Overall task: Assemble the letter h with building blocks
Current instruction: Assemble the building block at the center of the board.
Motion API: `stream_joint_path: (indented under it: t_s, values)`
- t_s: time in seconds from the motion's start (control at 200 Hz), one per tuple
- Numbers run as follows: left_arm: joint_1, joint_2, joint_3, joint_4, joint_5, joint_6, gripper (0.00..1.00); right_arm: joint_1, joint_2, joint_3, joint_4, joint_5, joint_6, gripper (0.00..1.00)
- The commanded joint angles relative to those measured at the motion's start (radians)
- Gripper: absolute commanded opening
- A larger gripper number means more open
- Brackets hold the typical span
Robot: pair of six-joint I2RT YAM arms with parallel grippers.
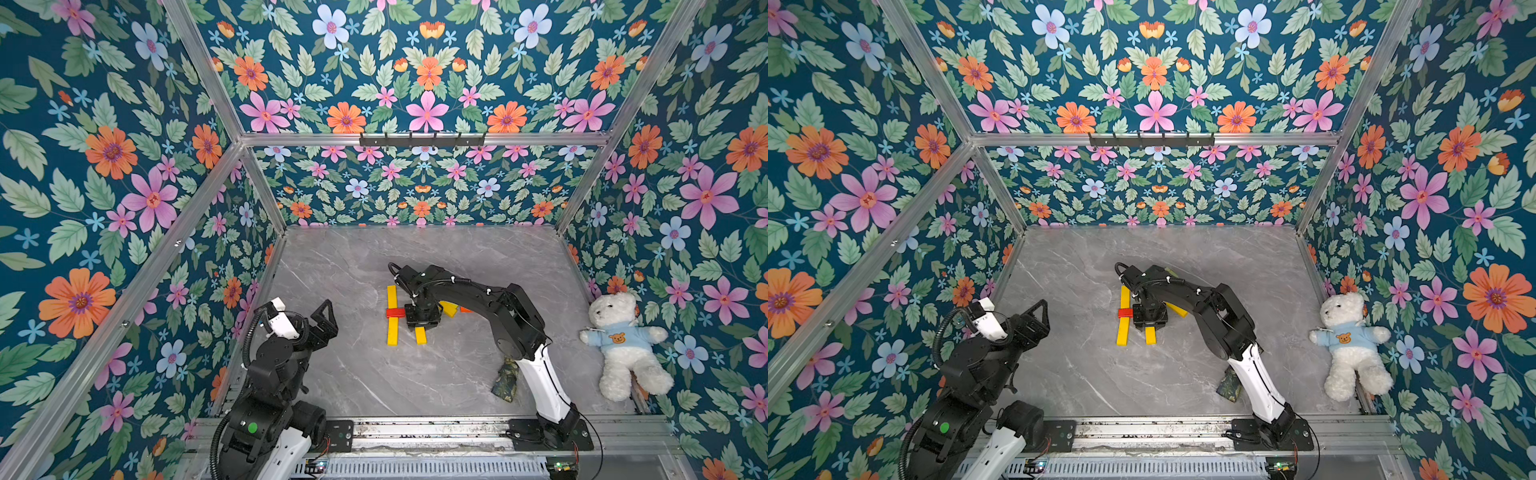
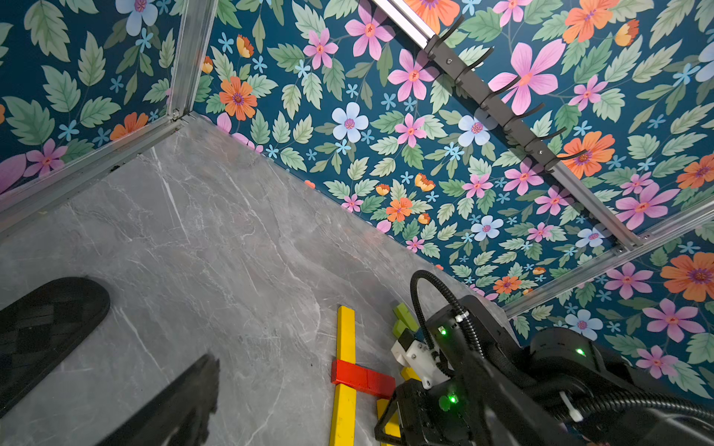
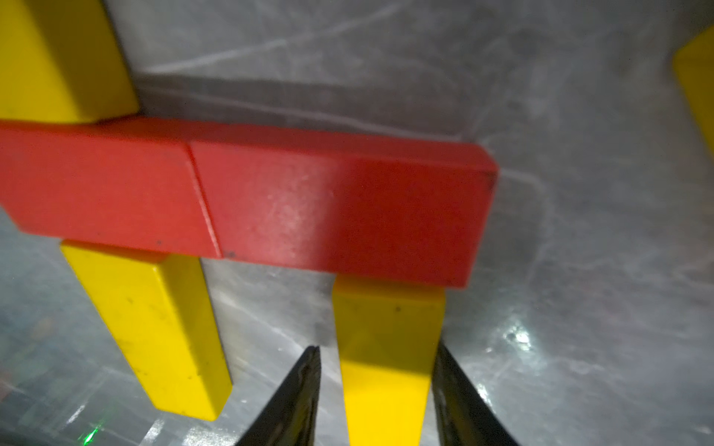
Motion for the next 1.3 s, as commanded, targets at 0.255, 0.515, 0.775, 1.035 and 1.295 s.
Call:
stream_joint_path:
  t_s: [0.255,0.515,0.775,1.035,1.295]
  values:
    - [0.0,0.001,-0.004,0.009,-0.006,0.005,1.0,-0.008,0.023,-0.006,0.02,0.073,0.007,0.48]
    - [0.0,-0.001,-0.004,0.009,-0.008,0.004,1.0,-0.013,0.025,-0.008,0.023,0.083,0.007,0.47]
    - [0.001,-0.001,-0.005,0.009,-0.008,0.004,1.0,-0.015,0.028,0.0,0.018,0.086,0.009,0.47]
    - [0.0,0.0,-0.007,0.01,-0.009,0.002,1.0,-0.017,0.033,0.011,0.016,0.09,0.01,0.47]
    - [0.0,-0.001,-0.007,0.01,-0.009,0.002,1.0,-0.017,-0.009,0.002,0.047,0.092,-0.001,0.55]
